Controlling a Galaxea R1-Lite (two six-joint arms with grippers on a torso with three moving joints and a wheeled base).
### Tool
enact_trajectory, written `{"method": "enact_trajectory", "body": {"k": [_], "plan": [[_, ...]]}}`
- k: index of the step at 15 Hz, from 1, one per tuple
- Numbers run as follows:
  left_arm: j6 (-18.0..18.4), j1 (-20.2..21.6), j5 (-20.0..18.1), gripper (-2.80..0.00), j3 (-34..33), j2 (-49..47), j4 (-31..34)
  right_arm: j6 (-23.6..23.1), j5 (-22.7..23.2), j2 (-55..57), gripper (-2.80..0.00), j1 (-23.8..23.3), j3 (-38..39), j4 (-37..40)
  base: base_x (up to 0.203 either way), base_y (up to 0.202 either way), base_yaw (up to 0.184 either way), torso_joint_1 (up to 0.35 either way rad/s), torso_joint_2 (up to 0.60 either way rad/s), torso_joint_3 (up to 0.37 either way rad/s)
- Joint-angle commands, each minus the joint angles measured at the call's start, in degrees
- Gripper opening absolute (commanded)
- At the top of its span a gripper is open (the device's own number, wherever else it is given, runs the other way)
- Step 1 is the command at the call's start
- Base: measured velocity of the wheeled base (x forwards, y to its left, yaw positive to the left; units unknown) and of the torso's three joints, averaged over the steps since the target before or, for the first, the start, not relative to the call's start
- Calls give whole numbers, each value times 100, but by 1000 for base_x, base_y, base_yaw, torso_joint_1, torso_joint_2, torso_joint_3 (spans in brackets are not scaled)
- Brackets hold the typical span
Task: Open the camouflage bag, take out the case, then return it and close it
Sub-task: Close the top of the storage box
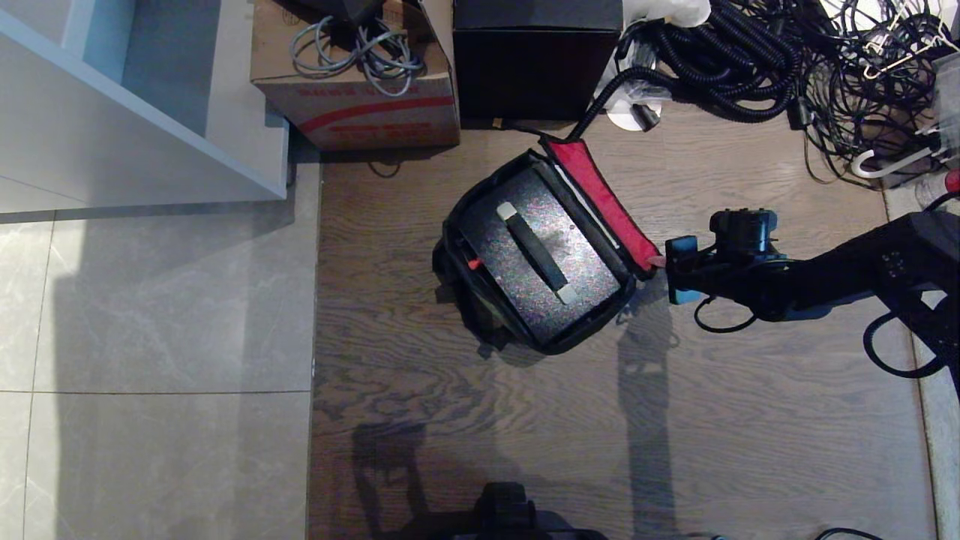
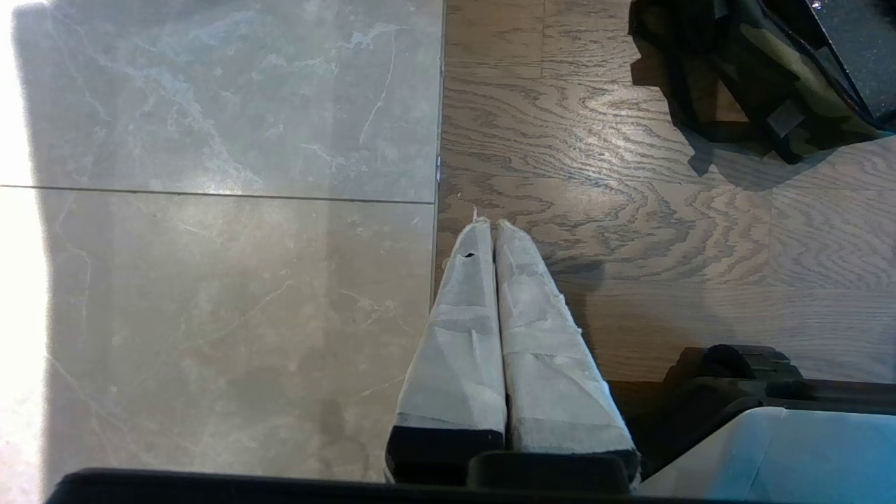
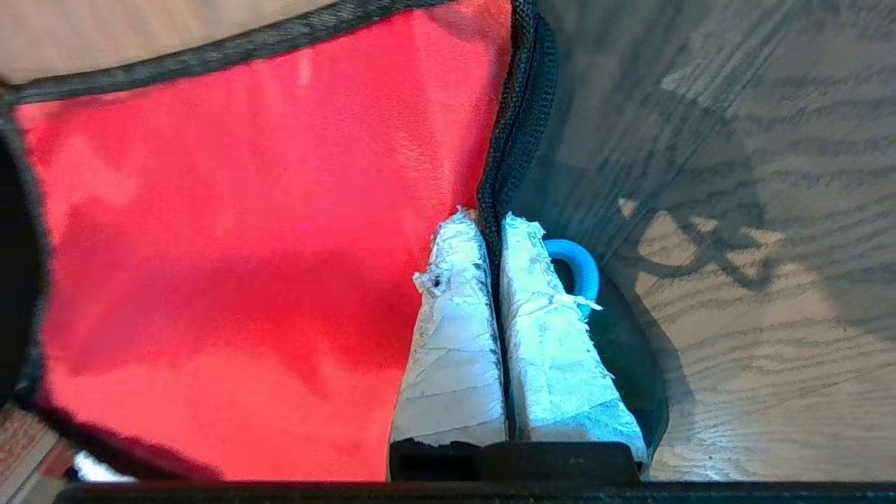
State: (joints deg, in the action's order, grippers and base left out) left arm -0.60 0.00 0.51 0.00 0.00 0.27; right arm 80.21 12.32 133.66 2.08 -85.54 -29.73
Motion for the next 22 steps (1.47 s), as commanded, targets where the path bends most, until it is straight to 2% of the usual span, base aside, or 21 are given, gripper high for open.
{"method": "enact_trajectory", "body": {"k": [1,3,6,8,11,15,17,22], "plan": [[-2,0,2,-280,0,9,0,-95,-27,-418,-280,-4,276,-24,0,0,0,0,0,0],[-2,0,2,-280,0,9,0,-699,-45,-843,-280,-4,850,-32,0,0,0,0,0,0],[-2,0,2,-280,0,9,0,-1960,-82,-1722,-280,22,1925,-135,0,0,0,0,0,0],[-2,0,2,-280,0,9,0,-2645,-129,-2252,-280,166,2498,-512,0,0,0,0,0,0],[-2,0,2,-280,0,9,0,-3848,-186,-2914,-280,599,3154,-1115,0,0,0,0,0,0],[-2,0,2,-280,0,9,0,-5179,-512,-3221,-280,1427,4072,-1180,0,0,0,0,0,0],[-2,0,2,-280,0,9,0,-5582,-583,-3272,-280,1732,4240,-1214,0,0,0,0,0,0],[-2,0,2,-280,0,9,0,-6234,-794,-3181,-280,1883,4219,-1229,0,0,0,0,0,0]]}}
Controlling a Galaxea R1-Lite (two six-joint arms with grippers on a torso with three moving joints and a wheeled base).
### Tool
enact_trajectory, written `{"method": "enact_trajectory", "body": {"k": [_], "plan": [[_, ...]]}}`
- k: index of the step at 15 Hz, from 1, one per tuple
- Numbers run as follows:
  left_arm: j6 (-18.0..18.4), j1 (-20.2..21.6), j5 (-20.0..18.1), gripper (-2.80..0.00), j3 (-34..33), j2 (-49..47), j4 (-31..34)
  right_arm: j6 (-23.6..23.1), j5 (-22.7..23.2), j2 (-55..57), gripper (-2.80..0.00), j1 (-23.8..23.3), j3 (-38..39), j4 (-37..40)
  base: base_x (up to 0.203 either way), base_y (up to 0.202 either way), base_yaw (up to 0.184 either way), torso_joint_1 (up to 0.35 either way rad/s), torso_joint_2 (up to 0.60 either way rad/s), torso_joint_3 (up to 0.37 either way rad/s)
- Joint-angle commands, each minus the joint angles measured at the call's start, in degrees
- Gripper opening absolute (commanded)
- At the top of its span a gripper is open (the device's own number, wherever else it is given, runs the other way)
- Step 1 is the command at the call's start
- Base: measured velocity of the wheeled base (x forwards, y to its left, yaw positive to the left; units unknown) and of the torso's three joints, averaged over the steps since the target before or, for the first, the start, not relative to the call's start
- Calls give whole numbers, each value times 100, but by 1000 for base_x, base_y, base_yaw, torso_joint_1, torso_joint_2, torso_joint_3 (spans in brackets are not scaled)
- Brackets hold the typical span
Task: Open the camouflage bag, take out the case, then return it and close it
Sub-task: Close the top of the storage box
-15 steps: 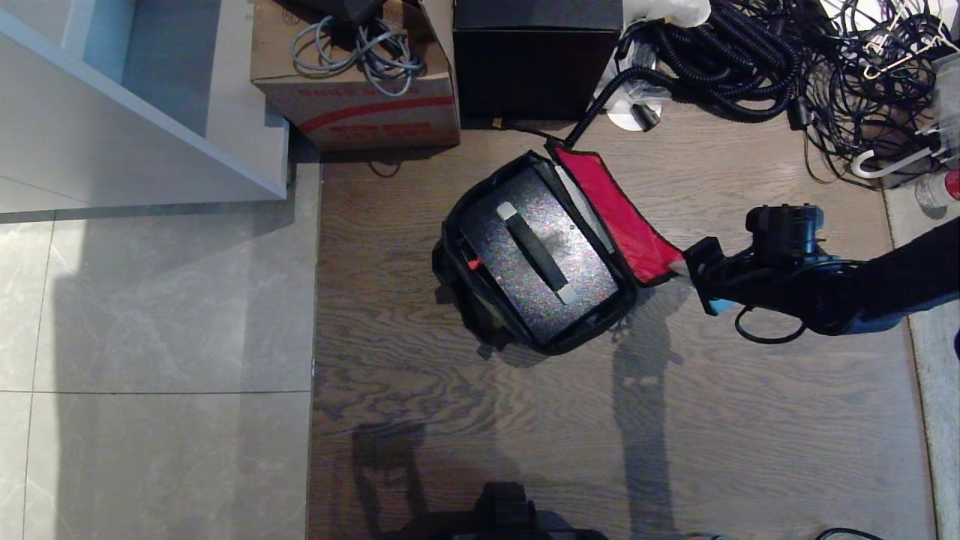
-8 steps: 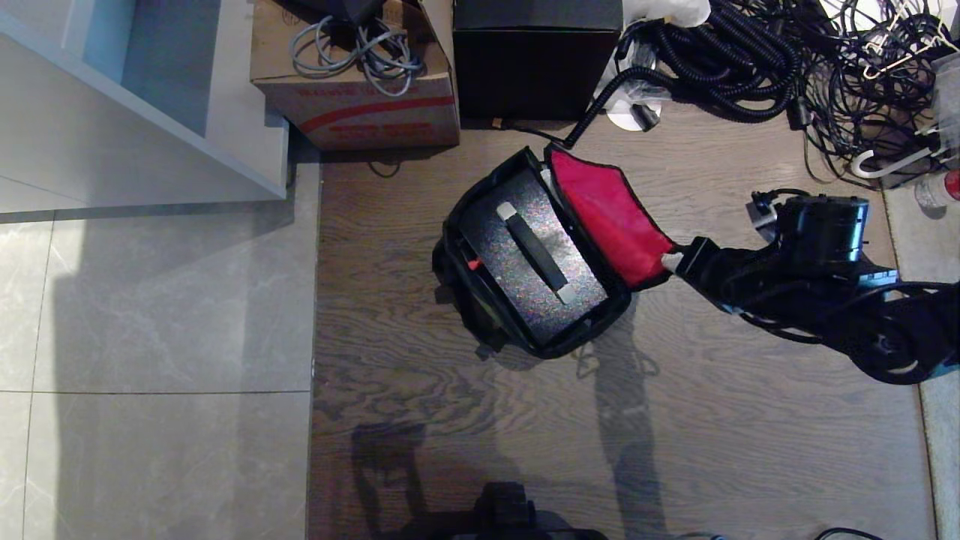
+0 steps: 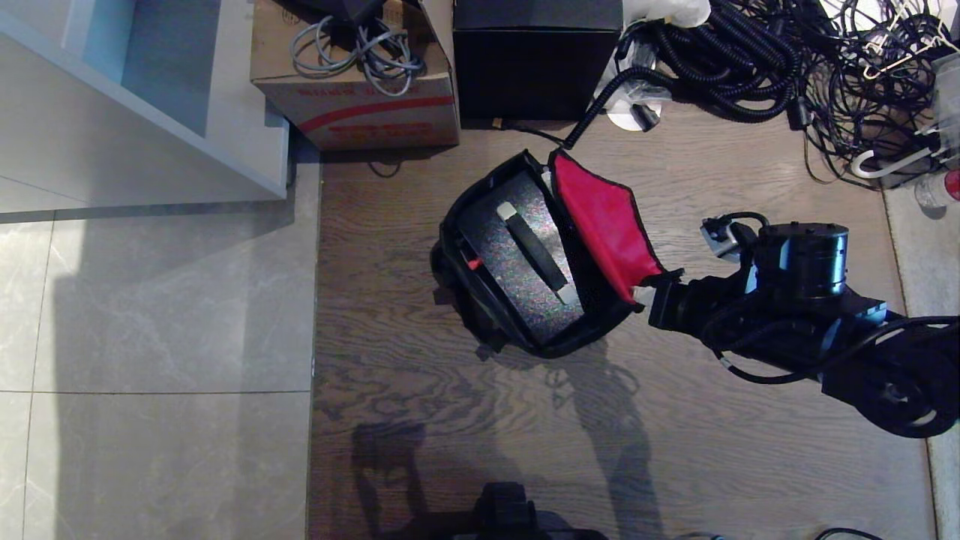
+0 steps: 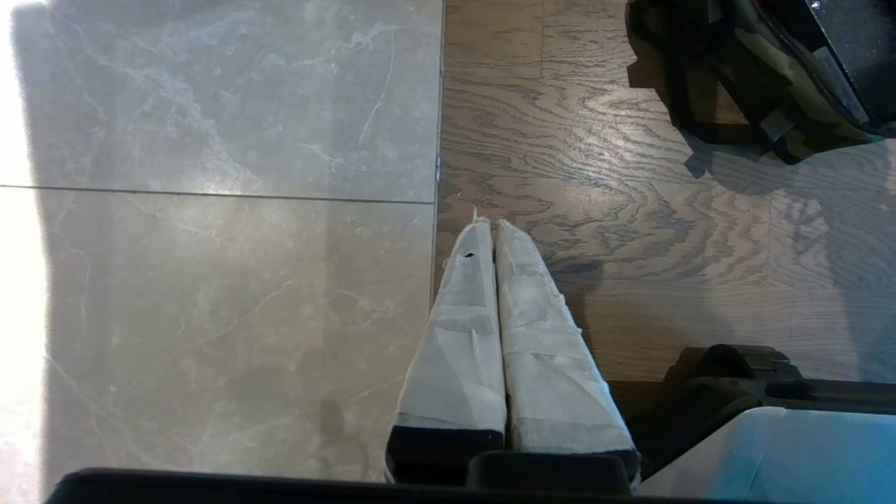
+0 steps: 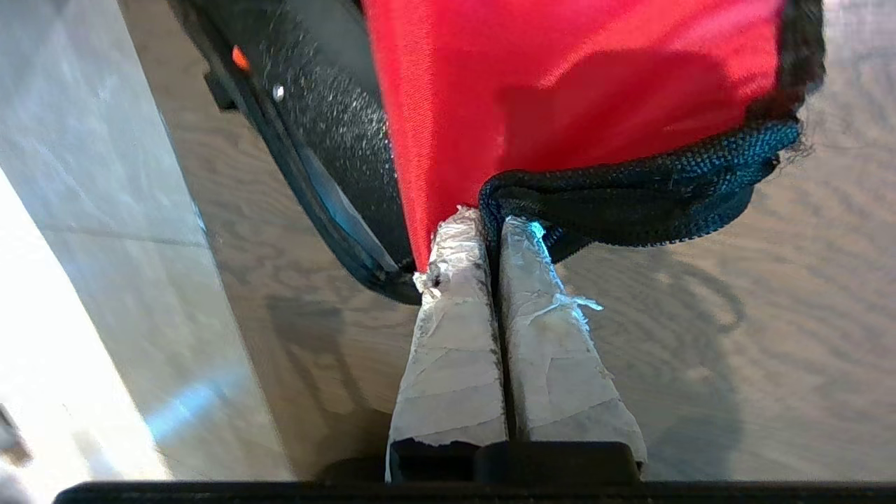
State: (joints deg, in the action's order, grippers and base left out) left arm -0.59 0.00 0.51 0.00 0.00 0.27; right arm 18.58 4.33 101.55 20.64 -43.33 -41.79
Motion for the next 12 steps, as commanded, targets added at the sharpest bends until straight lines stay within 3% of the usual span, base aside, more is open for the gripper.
{"method": "enact_trajectory", "body": {"k": [1,7,9,12], "plan": [[-3,0,2,-280,0,9,0,-227,-1,47,0,62,7,-90,0,0,0,0,0,0],[-3,0,2,-280,0,9,0,-592,-309,233,0,751,20,-1293,0,0,0,0,0,0],[-3,0,2,-280,0,9,0,-634,-424,262,0,1093,51,-1512,0,0,0,0,0,0],[-3,0,2,-280,0,9,0,-676,-988,288,0,1886,425,-1758,0,0,0,0,0,0]]}}
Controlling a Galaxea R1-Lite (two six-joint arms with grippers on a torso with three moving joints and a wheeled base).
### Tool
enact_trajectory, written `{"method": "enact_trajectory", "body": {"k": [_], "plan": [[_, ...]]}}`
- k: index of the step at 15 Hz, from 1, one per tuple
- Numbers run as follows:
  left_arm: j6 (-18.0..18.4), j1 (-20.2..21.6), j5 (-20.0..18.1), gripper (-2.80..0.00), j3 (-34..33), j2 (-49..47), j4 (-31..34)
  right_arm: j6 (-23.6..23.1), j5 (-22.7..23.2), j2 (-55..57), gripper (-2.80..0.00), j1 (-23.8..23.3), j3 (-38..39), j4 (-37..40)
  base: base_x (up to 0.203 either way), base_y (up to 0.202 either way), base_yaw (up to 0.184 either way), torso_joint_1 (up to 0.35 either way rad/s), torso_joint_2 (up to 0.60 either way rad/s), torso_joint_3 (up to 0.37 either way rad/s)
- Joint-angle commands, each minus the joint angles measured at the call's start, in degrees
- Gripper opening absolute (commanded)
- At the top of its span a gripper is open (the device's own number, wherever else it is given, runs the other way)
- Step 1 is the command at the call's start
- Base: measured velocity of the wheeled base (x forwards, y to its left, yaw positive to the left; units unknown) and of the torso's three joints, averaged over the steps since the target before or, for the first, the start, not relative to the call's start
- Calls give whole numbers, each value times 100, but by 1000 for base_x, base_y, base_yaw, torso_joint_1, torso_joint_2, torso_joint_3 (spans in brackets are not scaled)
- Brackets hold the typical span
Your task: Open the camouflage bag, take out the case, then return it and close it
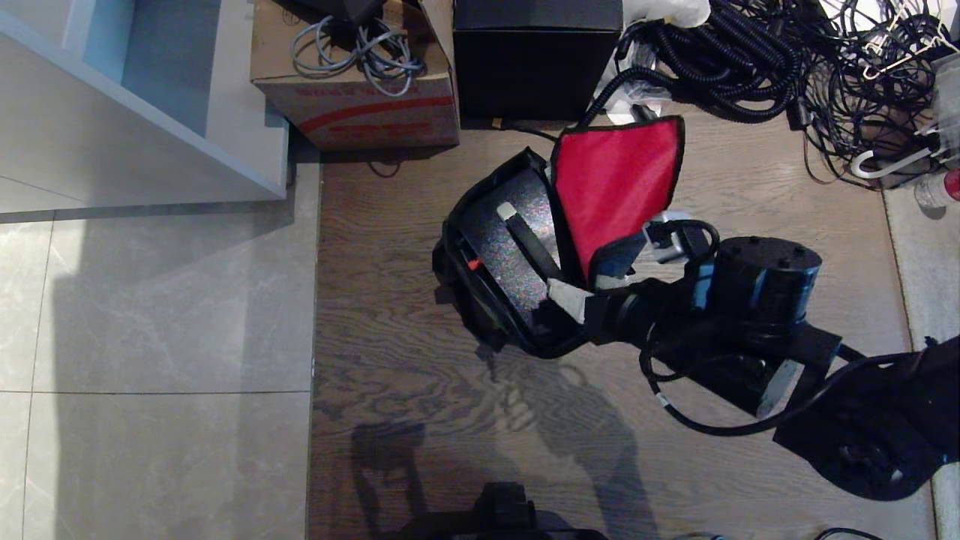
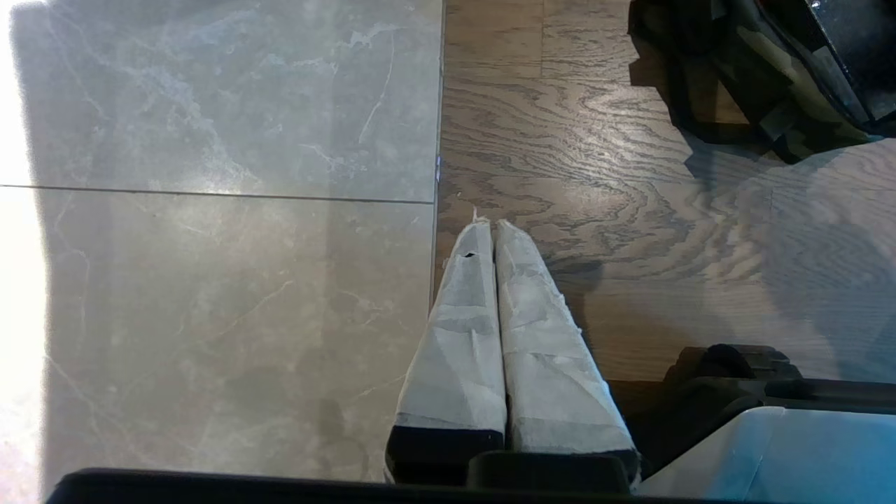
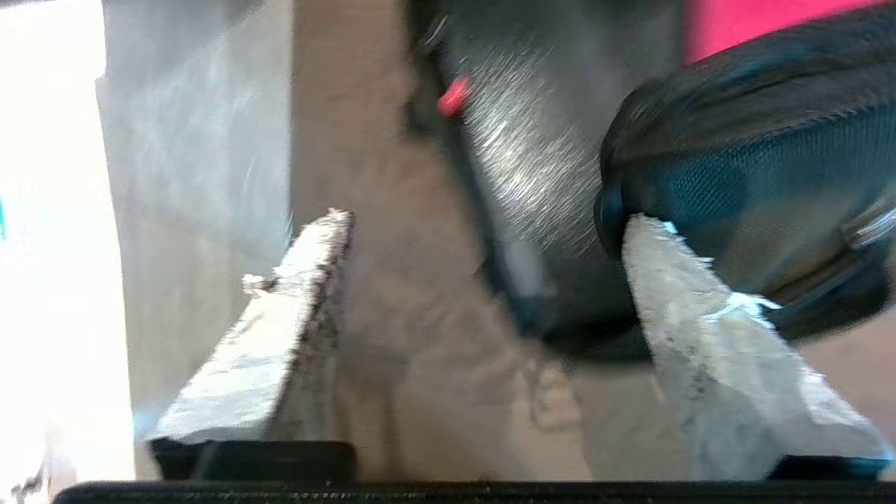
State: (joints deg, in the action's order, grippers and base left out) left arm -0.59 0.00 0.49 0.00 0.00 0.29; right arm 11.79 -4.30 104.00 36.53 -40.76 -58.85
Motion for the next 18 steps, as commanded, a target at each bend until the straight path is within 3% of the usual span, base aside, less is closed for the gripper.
{"method": "enact_trajectory", "body": {"k": [1,3,5,13,15,16,18], "plan": [[-2,0,4,-280,0,9,-2,27,-320,52,0,553,444,-106,0,0,0,0,0,0],[-2,0,4,-280,0,9,-2,321,-492,38,0,926,794,-38,0,0,0,0,0,0],[-2,0,4,-280,0,9,-2,968,-644,-18,0,1332,886,358,0,0,0,0,0,0],[-2,0,4,-280,0,9,-2,941,-811,-1449,0,1074,931,1242,0,0,0,0,0,0],[-2,0,4,-280,0,9,-2,940,-1091,-1671,0,896,973,1382,0,0,0,0,0,0],[-2,0,4,-280,0,9,-2,940,-1191,-1799,-280,823,989,1455,0,0,0,0,0,0],[-2,0,4,-280,0,9,-2,943,-1235,-2288,-280,737,1077,1758,0,0,0,0,0,0]]}}
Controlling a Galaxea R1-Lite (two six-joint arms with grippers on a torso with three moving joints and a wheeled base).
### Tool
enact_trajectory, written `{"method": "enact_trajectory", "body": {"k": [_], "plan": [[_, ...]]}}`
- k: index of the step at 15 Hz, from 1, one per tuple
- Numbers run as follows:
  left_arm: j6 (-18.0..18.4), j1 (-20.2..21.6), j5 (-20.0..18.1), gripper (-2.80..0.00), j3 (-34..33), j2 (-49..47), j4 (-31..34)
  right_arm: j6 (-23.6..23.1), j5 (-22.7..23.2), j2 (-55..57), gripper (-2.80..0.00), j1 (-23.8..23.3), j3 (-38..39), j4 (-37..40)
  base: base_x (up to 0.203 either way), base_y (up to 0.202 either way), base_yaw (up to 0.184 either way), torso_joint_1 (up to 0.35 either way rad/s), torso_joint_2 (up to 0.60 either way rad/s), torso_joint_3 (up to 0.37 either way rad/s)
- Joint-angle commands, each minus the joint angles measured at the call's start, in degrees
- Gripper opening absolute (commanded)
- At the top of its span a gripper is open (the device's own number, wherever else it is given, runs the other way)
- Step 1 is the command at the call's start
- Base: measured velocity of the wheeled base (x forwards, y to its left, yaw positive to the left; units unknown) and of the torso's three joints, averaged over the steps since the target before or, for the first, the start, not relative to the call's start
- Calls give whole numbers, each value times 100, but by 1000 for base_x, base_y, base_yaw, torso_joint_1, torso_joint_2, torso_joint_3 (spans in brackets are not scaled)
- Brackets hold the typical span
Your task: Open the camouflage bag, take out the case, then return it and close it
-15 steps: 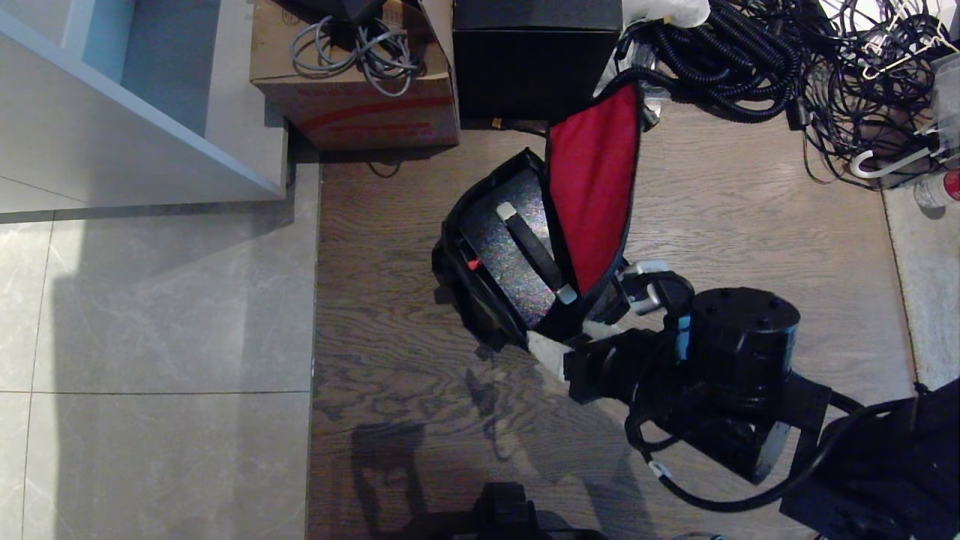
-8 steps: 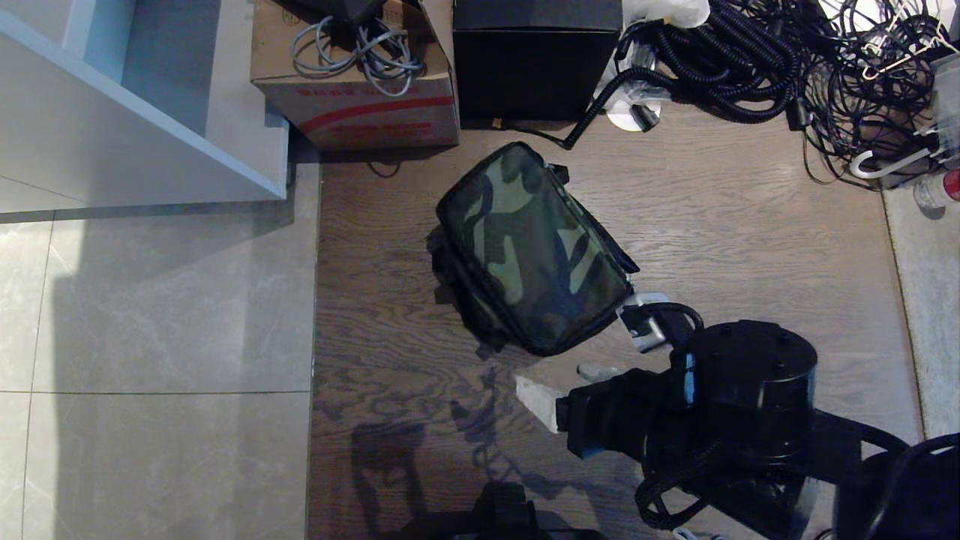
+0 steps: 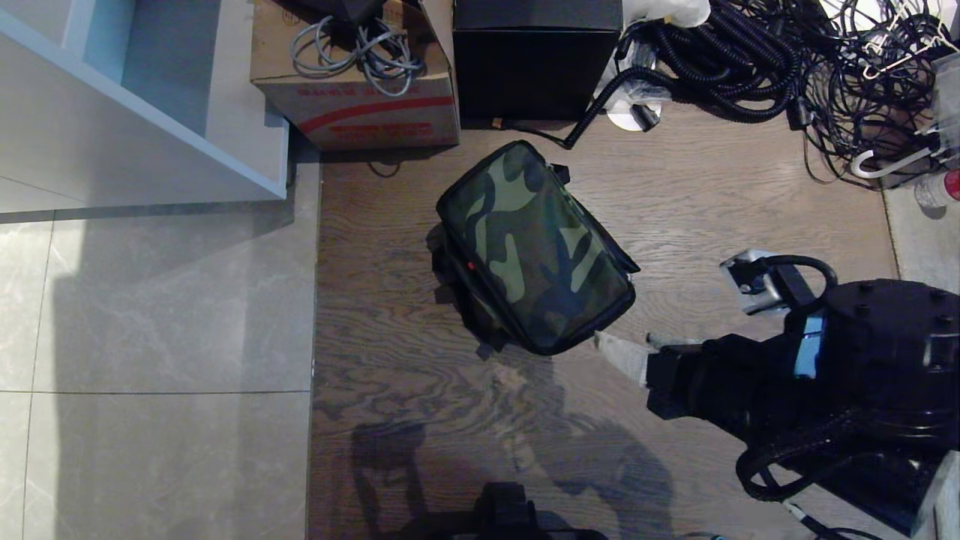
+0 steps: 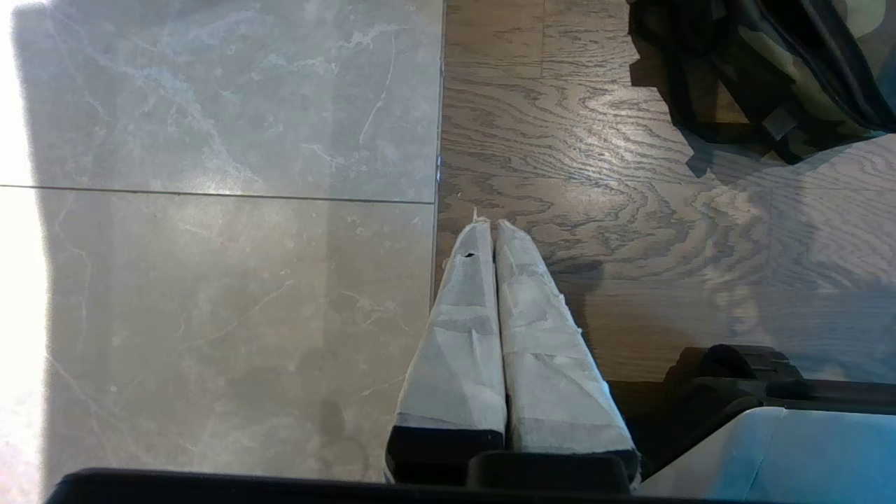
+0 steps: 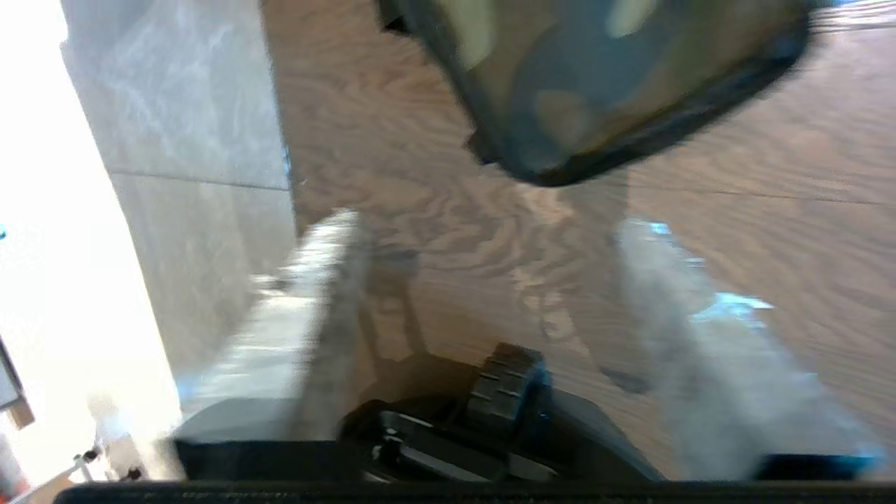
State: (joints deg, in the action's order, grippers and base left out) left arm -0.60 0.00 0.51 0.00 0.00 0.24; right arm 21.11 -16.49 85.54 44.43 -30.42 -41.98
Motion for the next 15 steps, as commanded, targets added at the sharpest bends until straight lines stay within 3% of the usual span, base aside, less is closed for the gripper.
{"method": "enact_trajectory", "body": {"k": [1,5,8,12,15], "plan": [[-2,0,2,-280,0,1,2,10,-35,-745,-280,-91,93,432,0,0,0,0,0,0],[-2,0,2,-280,0,9,2,-127,0,-2399,-280,-613,242,2280,0,0,0,0,0,0],[-2,0,2,-280,0,9,2,-976,145,-3780,-280,-1798,805,3461,0,0,0,0,0,0],[-2,0,2,-280,0,9,2,-1890,1045,-5488,-280,-3138,1997,3850,0,0,0,0,0,0],[-2,0,2,-280,0,0,2,-2279,1574,-6549,-280,-3595,2734,3865,0,0,0,0,0,0]]}}
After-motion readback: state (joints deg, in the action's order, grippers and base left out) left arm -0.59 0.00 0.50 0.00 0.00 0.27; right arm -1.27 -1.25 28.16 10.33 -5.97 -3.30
